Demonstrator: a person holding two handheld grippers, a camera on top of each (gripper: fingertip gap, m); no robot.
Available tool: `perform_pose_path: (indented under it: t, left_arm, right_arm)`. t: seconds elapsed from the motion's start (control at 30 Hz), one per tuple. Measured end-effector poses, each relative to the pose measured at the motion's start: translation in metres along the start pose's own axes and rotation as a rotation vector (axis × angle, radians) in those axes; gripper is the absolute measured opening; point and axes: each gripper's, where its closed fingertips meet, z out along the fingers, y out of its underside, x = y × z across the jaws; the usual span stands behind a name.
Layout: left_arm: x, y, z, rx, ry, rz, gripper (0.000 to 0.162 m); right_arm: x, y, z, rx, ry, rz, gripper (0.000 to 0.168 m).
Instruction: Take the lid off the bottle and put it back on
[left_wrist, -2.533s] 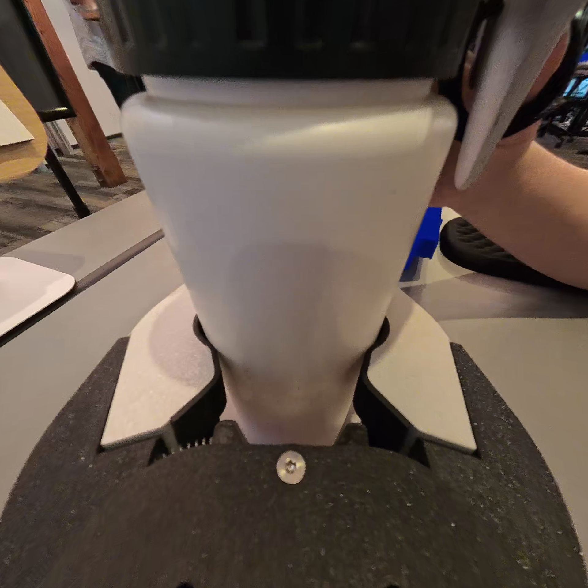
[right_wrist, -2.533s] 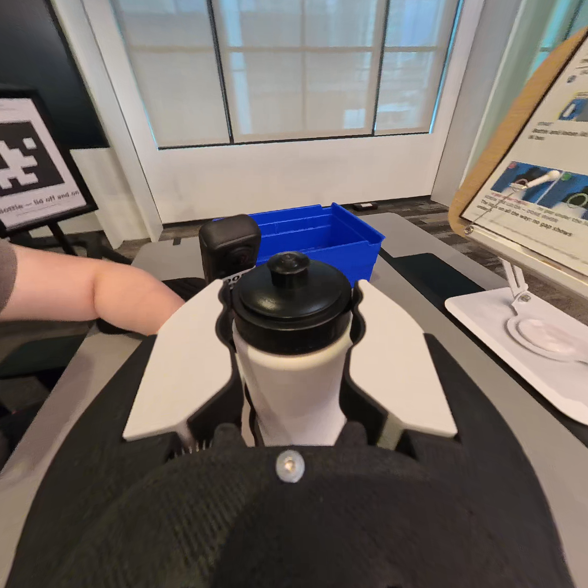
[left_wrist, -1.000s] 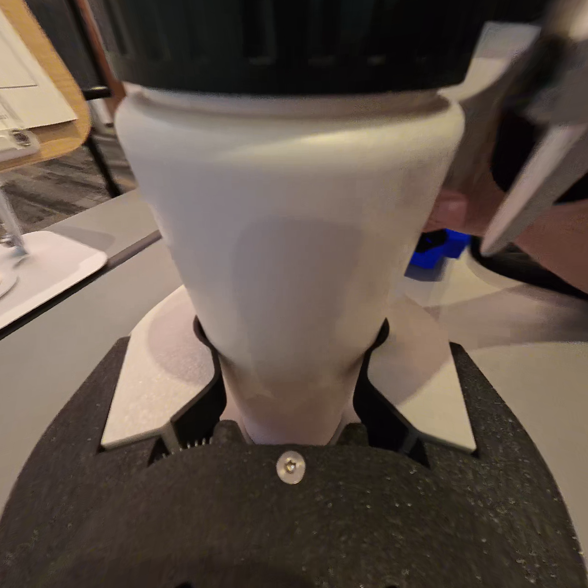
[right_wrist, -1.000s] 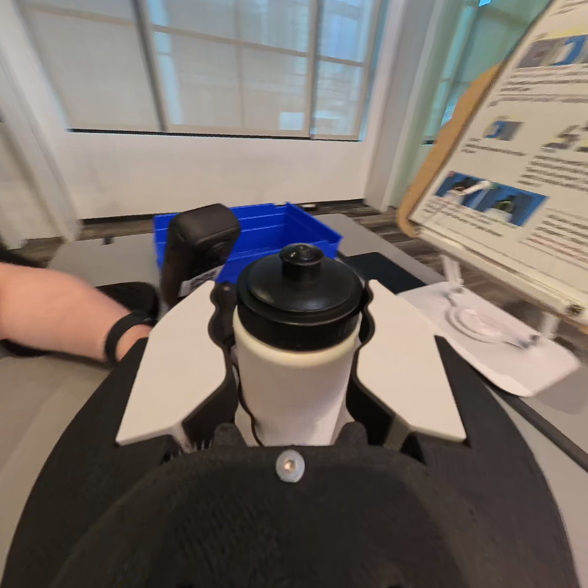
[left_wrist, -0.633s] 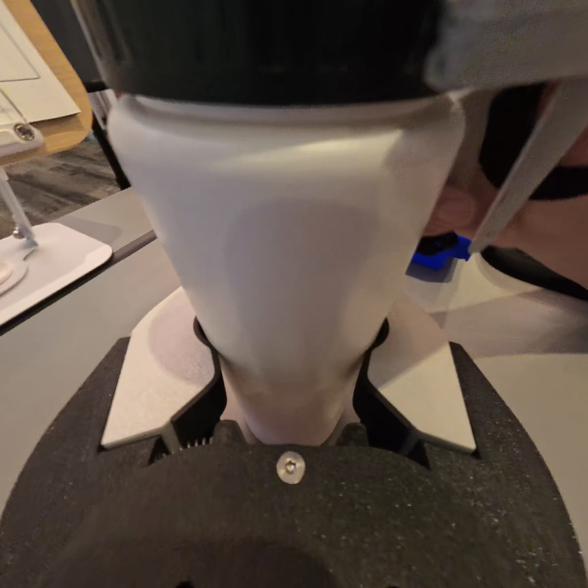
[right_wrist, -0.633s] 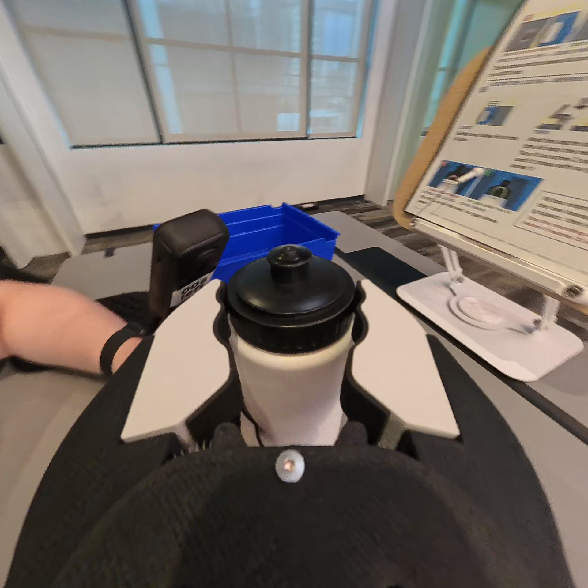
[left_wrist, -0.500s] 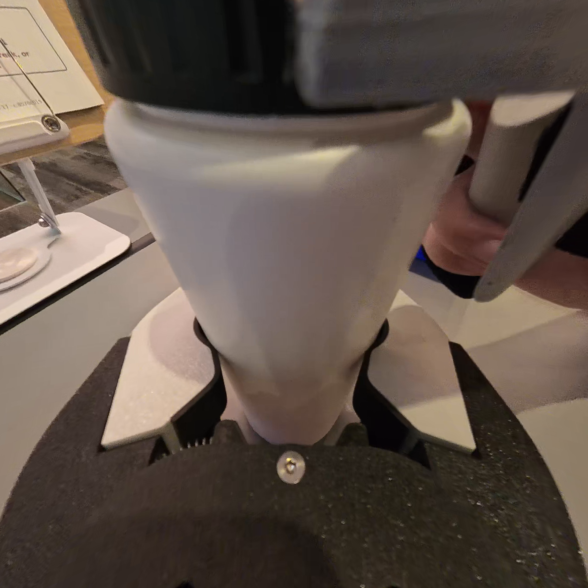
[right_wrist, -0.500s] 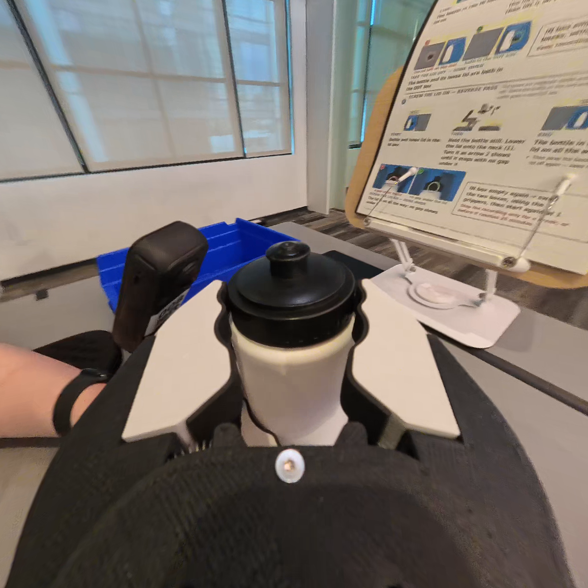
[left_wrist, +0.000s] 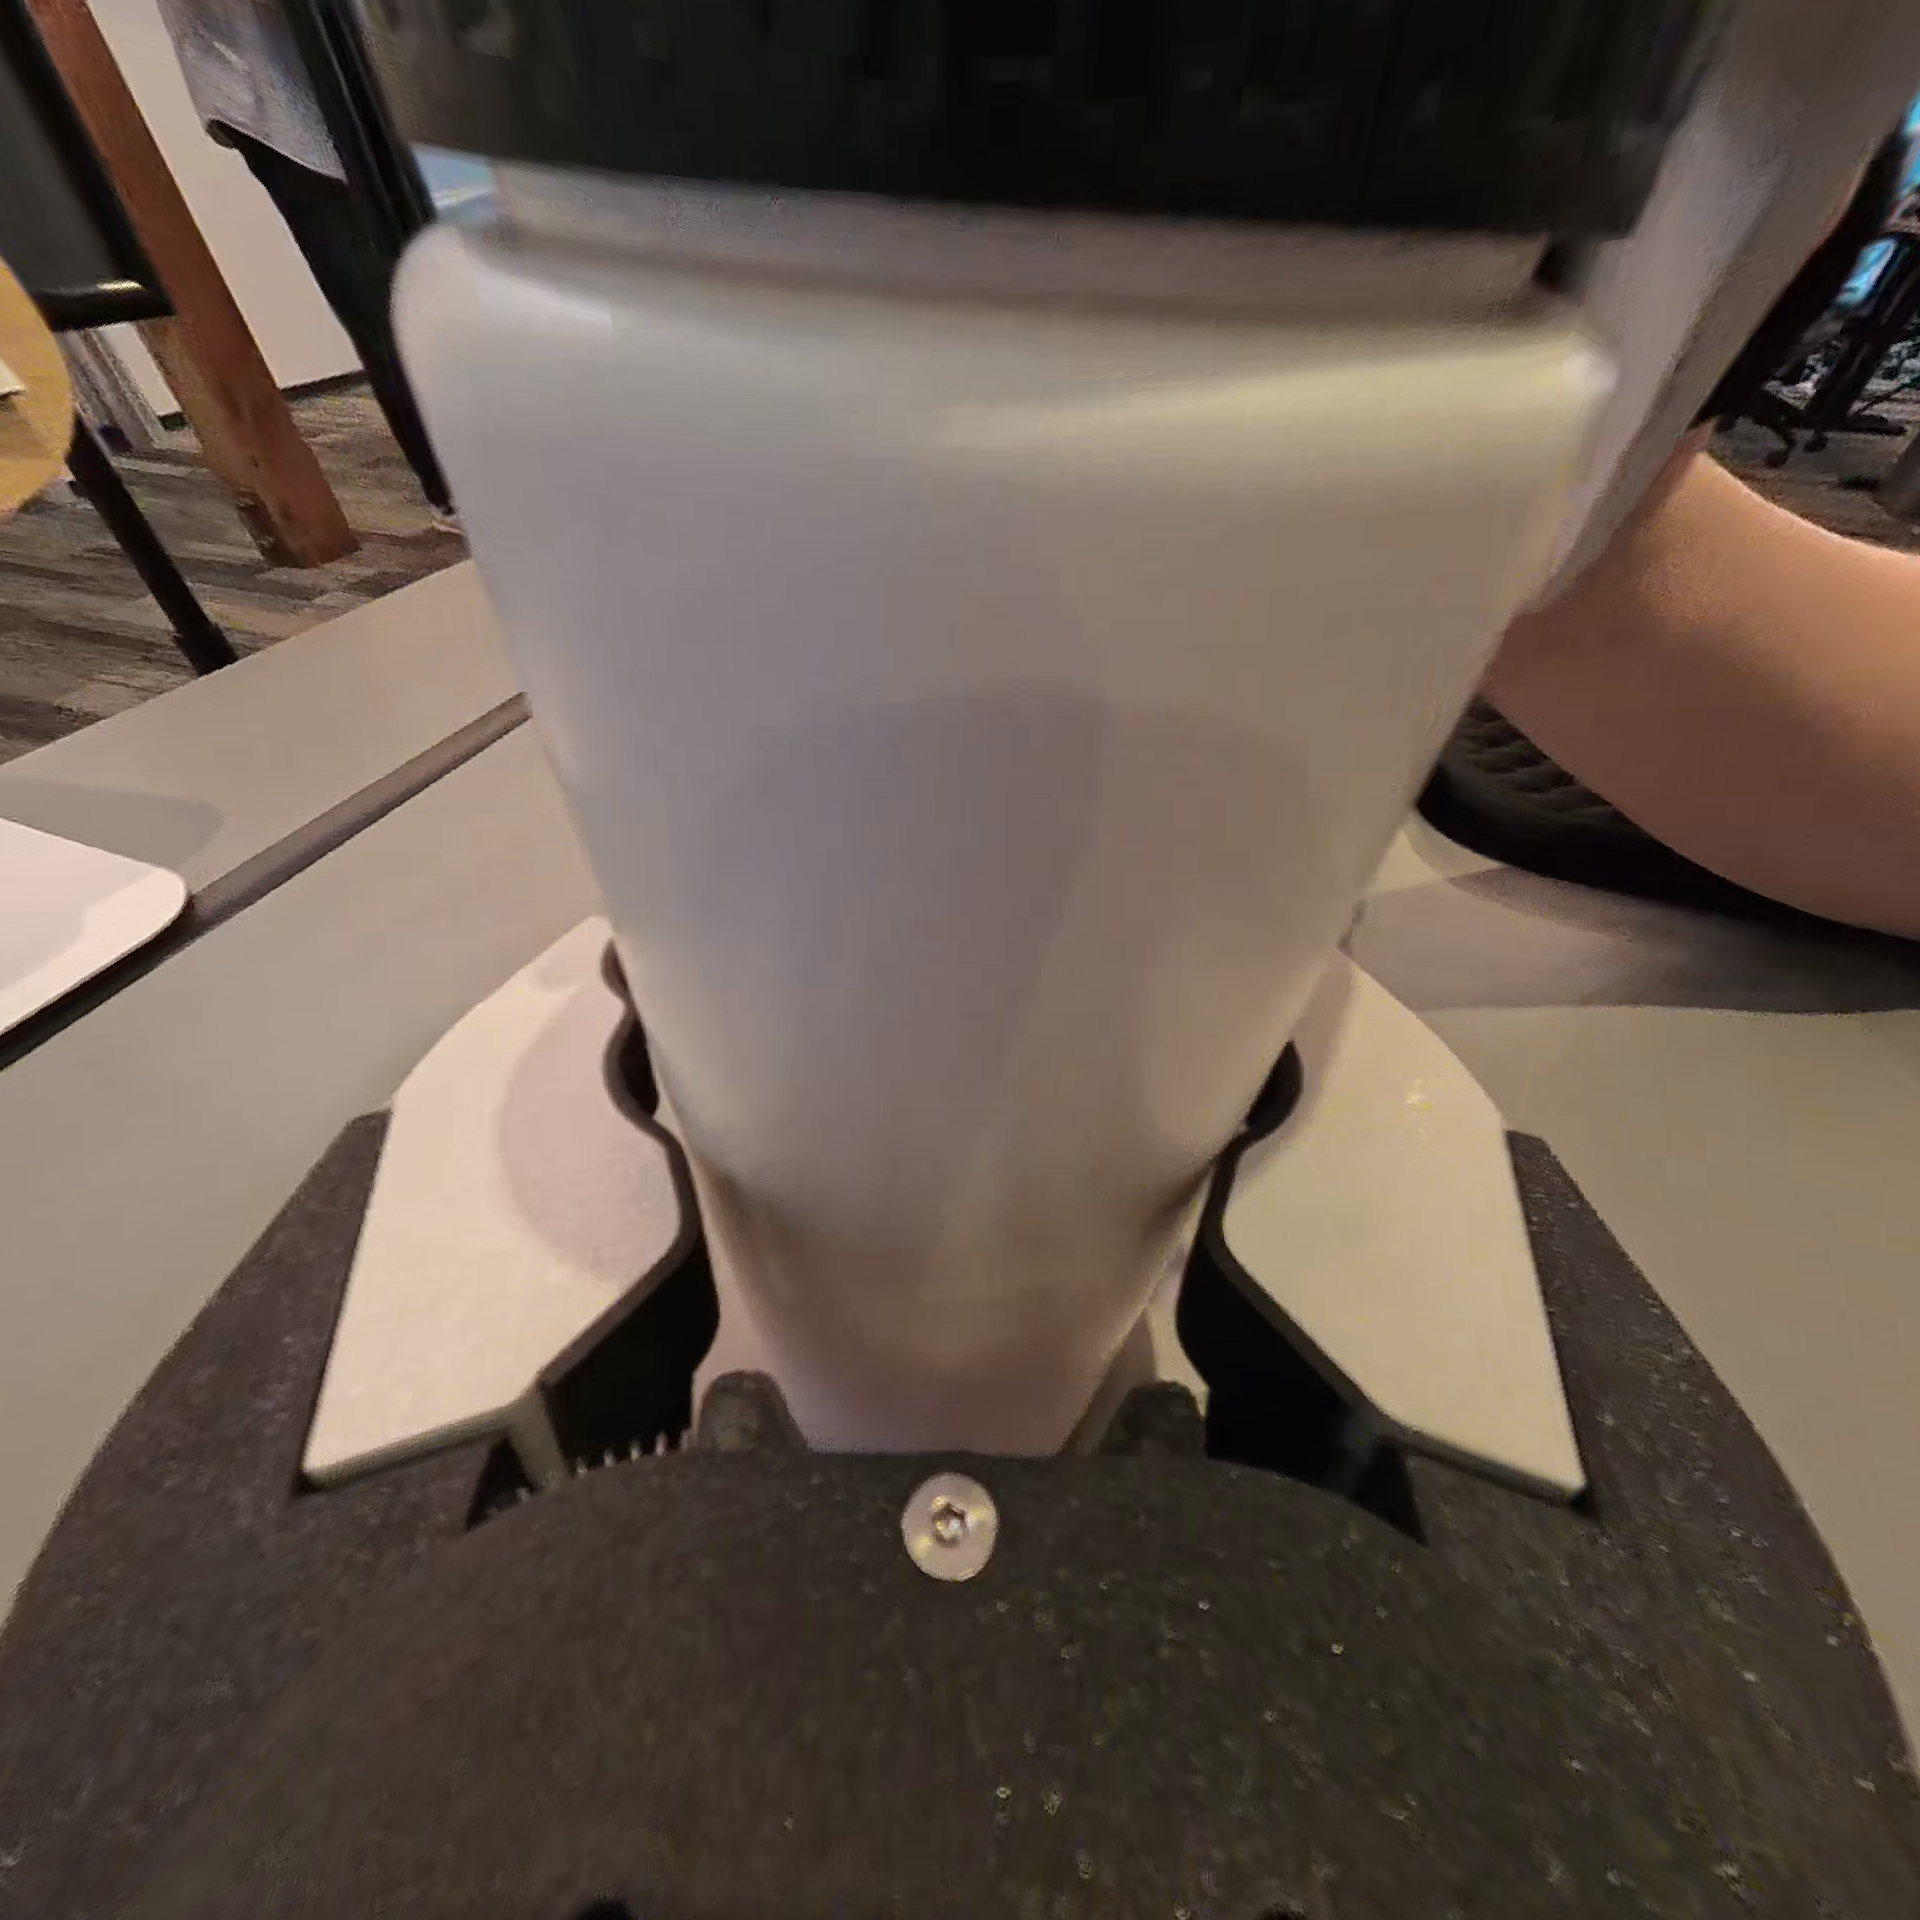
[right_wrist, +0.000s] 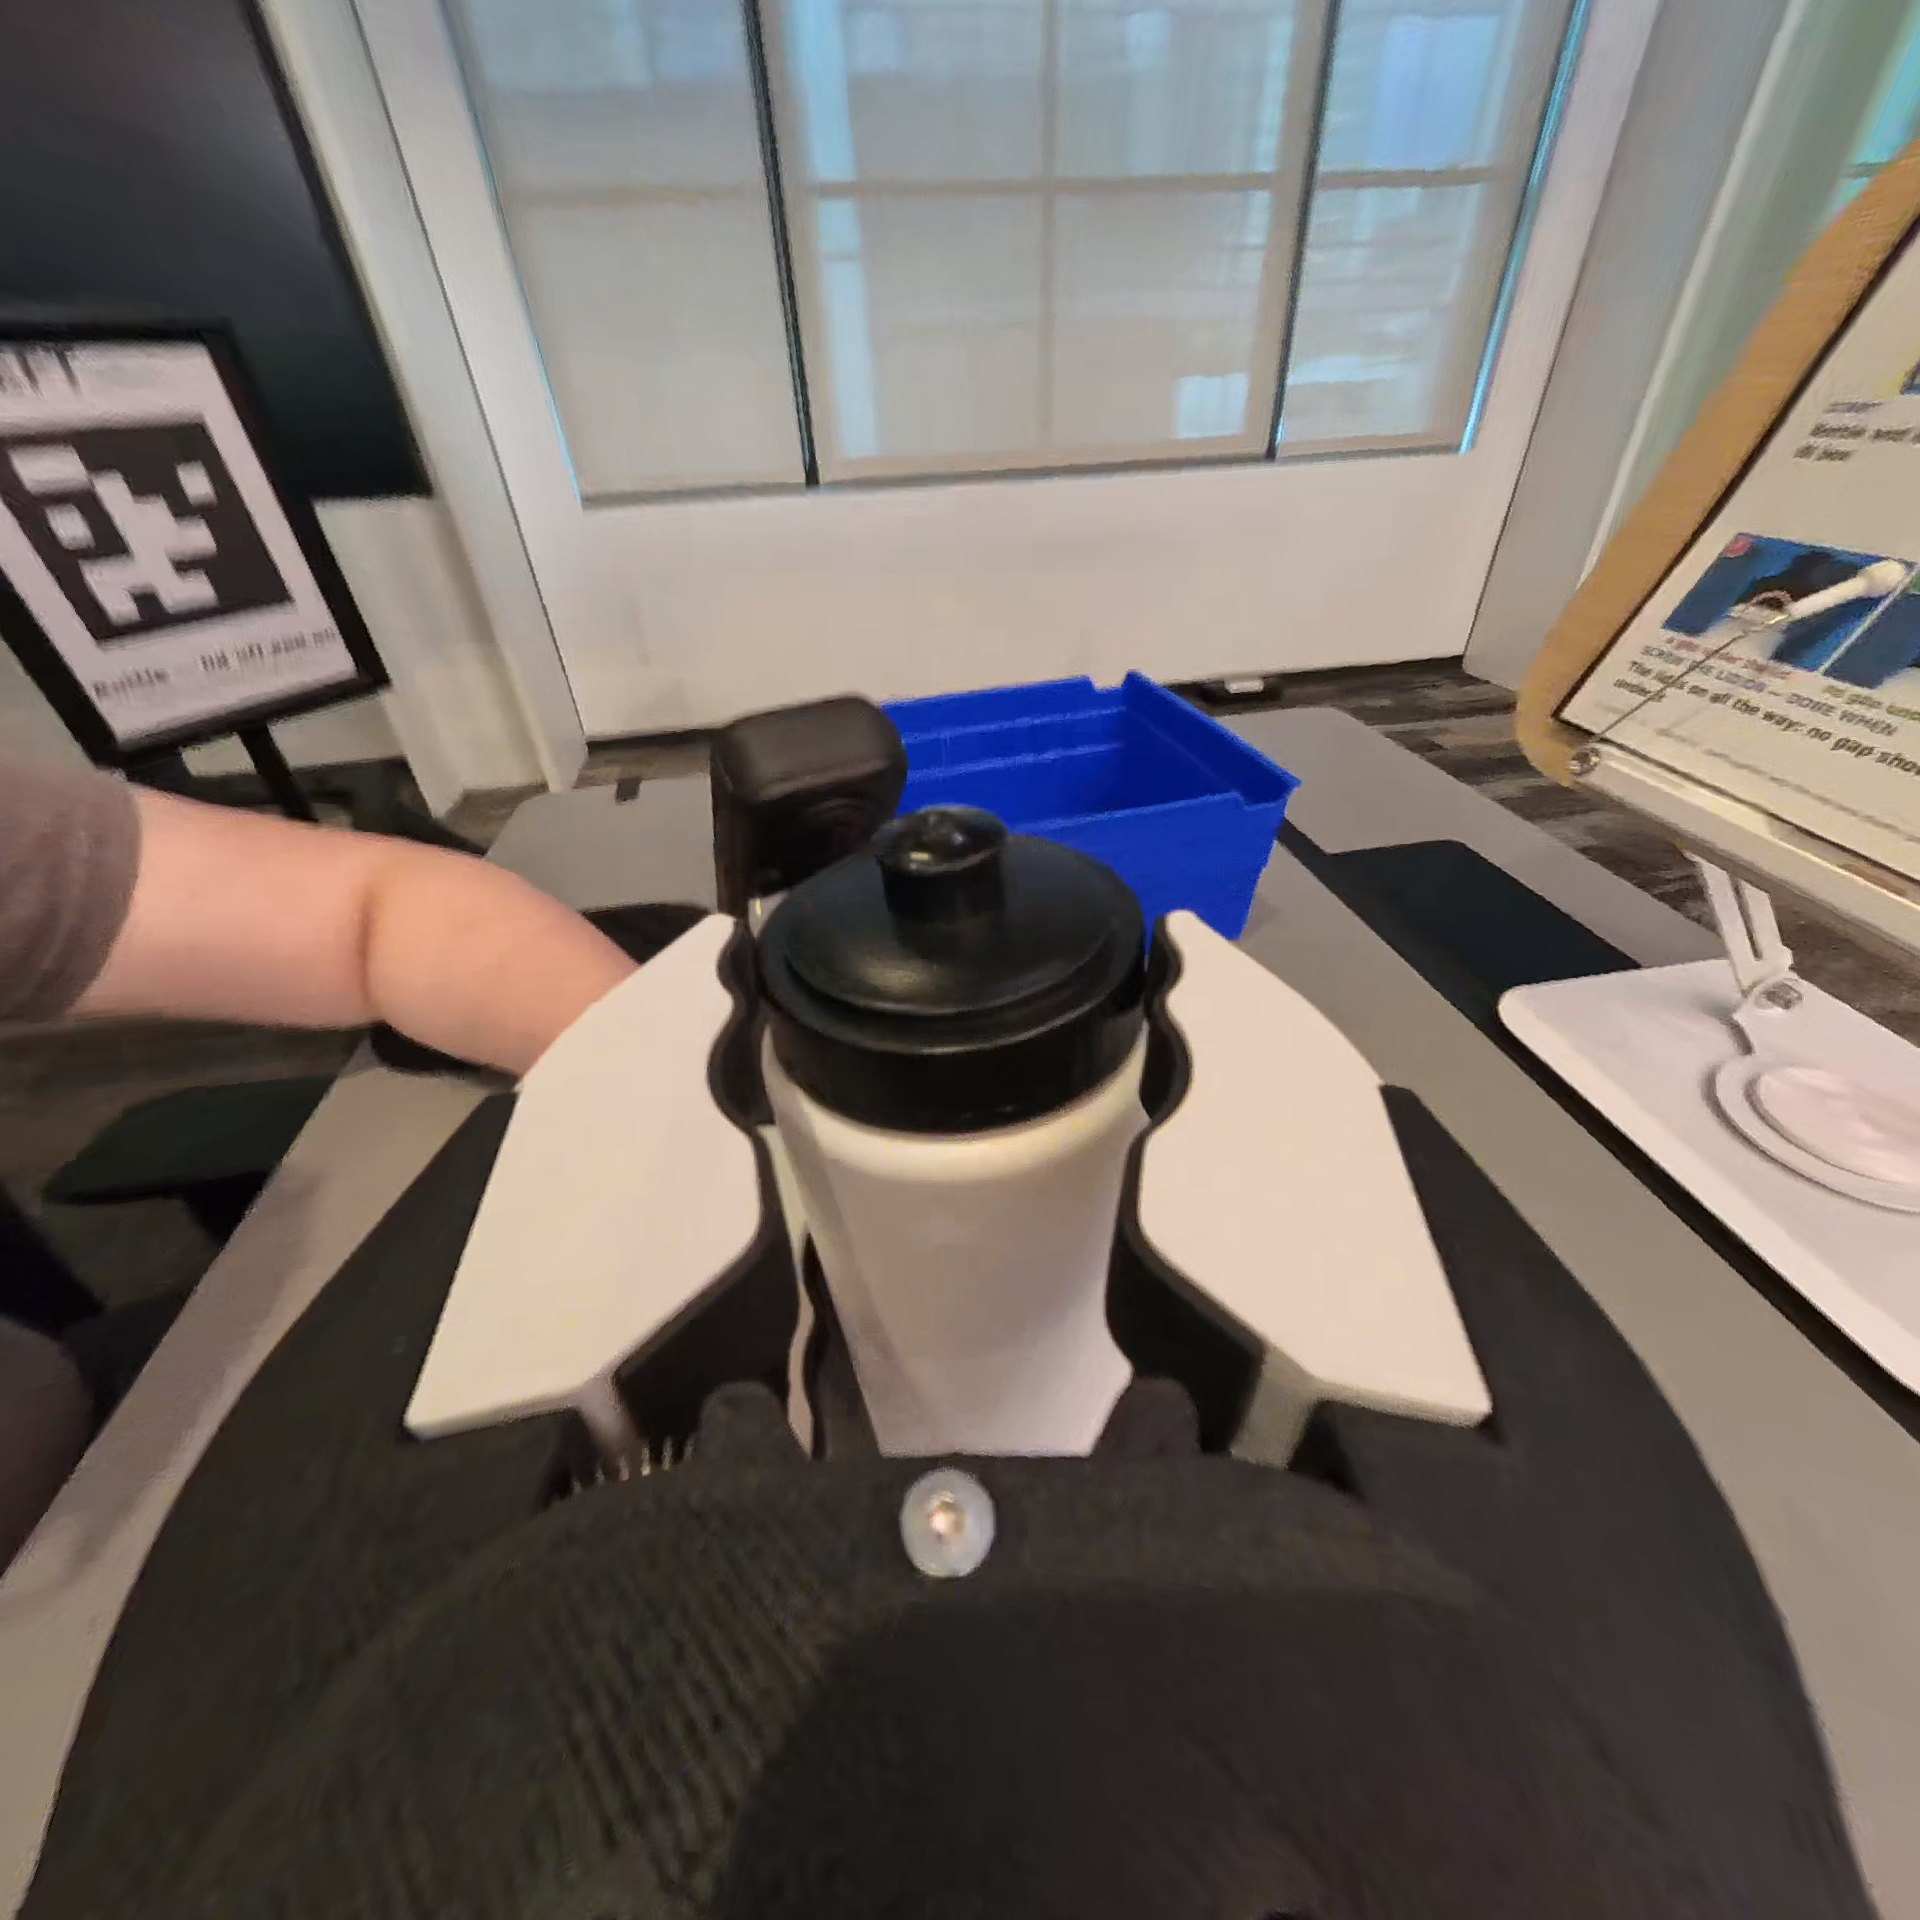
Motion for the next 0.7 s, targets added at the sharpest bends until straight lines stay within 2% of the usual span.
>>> perform_pose_path:
  t: [0.13, 0.2, 0.47, 0.6, 0.7]
  left_arm:
    - [-0.001, -0.001, 0.005, -0.002, -0.015, 0.015, 0.109]
    - [-0.006, 0.001, 0.004, -0.028, -0.063, 0.031, 0.102]
    - [-0.022, 0.003, 0.000, -0.069, -0.161, -0.020, 0.100]
    - [-0.022, 0.003, 0.000, -0.068, -0.164, -0.017, 0.101]
    - [-0.018, -0.004, -0.003, -0.003, -0.122, -0.019, 0.102]
  right_arm:
    - [0.003, 0.005, 0.001, -0.050, 0.057, -0.090, 0.074]
    - [0.004, 0.005, 0.003, -0.051, 0.083, -0.097, 0.074]
    - [0.015, 0.004, 0.007, -0.031, 0.201, -0.068, 0.071]
    - [0.015, 0.004, 0.006, -0.042, 0.200, -0.076, 0.071]
    - [0.011, 0.005, 0.008, -0.028, 0.158, -0.053, 0.071]
